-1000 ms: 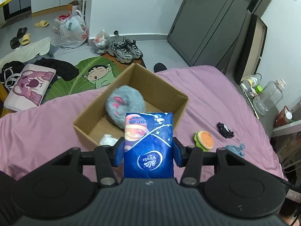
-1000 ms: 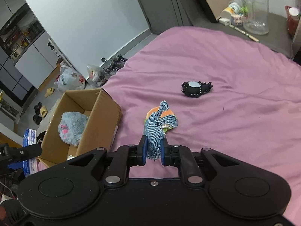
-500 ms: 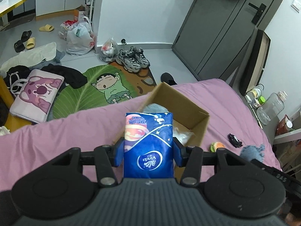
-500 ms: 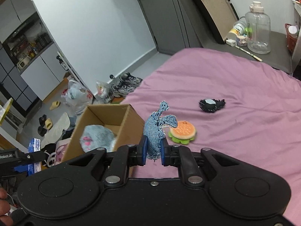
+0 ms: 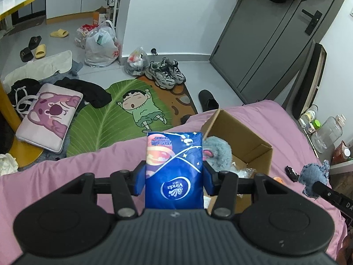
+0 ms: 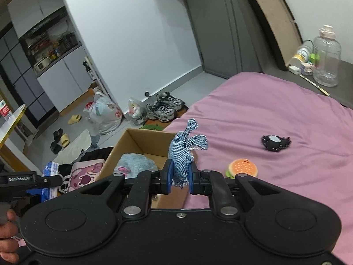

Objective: Organize soft objects
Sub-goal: 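Carry the tissue pack with left gripper while right carries the denim plush to the box, then open both grippers to drop the tissue pack and denim plush into the box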

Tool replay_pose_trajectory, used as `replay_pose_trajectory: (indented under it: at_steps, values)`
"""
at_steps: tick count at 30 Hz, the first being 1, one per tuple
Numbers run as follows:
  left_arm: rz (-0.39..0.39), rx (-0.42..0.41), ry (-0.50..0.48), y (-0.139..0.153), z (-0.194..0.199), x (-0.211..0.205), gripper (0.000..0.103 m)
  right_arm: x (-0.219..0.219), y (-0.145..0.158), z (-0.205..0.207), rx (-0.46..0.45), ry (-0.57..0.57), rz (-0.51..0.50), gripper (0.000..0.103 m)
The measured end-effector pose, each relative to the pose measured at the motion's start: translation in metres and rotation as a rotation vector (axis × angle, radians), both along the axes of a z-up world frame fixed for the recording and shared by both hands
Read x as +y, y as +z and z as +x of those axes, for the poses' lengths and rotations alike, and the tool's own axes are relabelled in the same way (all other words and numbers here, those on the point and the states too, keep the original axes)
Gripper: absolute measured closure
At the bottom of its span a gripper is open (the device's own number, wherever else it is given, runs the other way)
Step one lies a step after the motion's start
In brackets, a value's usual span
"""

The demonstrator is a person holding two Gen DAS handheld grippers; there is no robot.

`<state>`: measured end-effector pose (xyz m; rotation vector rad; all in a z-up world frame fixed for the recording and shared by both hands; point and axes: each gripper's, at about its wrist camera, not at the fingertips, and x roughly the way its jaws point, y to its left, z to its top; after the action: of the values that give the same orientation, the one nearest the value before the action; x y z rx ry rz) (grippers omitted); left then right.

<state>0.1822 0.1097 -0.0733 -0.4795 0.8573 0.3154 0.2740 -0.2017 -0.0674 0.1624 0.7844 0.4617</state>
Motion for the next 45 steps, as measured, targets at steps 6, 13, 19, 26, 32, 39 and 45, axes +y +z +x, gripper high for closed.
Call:
replay_pose_trajectory:
  at_steps: [6, 13, 19, 26, 32, 39, 45]
  values:
    - [-0.022, 0.018, -0.004, -0.015, 0.009, 0.005, 0.053, 0.017, -0.004, 0.002, -0.004, 0.040, -0.007, 0.089]
    - [-0.068, 0.035, -0.037, -0.029, 0.027, -0.003, 0.053, 0.025, -0.009, 0.011, 0.014, 0.057, 0.026, 0.089]
    - [-0.090, 0.060, -0.072, -0.040, 0.045, -0.014, 0.053, 0.037, -0.017, 0.026, 0.034, 0.058, 0.037, 0.089]
    - [-0.095, 0.072, -0.098, -0.041, 0.058, -0.017, 0.037, 0.040, -0.024, 0.043, 0.059, 0.049, 0.071, 0.089]
    - [-0.052, 0.065, -0.080, -0.031, 0.061, -0.015, 0.035, 0.049, -0.028, 0.050, 0.063, 0.062, 0.074, 0.084]
    - [-0.034, 0.082, -0.077, -0.029, 0.055, -0.018, 0.035, 0.047, -0.021, 0.045, 0.065, 0.059, 0.051, 0.056]
    - [0.012, 0.054, -0.104, -0.014, 0.050, -0.034, 0.025, 0.035, -0.009, 0.041, 0.067, 0.023, 0.051, 0.042]
